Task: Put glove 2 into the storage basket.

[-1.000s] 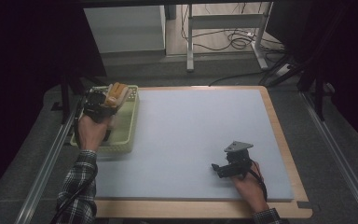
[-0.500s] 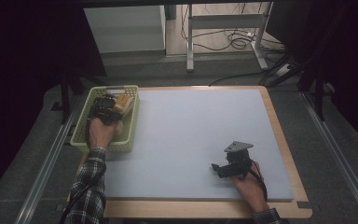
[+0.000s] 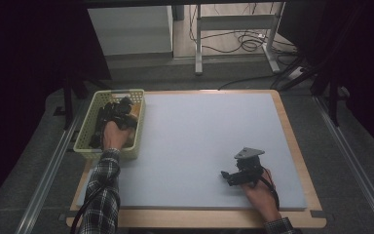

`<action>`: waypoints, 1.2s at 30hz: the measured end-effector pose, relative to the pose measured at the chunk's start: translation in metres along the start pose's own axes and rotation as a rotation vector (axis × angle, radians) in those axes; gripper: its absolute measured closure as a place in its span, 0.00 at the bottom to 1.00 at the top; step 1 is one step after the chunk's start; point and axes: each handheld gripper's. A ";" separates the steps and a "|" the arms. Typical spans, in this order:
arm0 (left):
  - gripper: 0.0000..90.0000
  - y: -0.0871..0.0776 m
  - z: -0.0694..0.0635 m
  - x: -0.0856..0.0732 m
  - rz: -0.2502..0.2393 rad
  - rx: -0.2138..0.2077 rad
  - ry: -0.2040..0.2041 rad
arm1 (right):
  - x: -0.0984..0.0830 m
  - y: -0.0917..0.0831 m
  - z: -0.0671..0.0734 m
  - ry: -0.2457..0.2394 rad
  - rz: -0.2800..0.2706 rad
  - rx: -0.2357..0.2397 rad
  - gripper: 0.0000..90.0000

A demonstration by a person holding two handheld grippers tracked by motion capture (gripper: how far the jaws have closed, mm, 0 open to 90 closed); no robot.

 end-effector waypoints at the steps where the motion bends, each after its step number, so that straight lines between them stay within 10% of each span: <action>1: 0.49 0.000 0.005 -0.001 -0.003 -0.007 -0.022 | 0.000 0.000 0.000 0.000 0.000 0.000 0.05; 6: 0.21 -0.009 0.020 -0.004 -0.069 -0.130 -0.110 | 0.000 0.000 0.000 0.001 0.000 0.000 0.05; 36: 0.05 -0.058 0.031 -0.028 -0.259 -0.141 0.028 | 0.000 0.000 0.000 -0.001 0.000 -0.001 0.05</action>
Point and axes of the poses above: each handheld gripper's, and its own axes: y roughly forward along the jaws, x roughly out of its top, z roughly to its left, and after that the axes turned 2 degrees about -y, right-handed
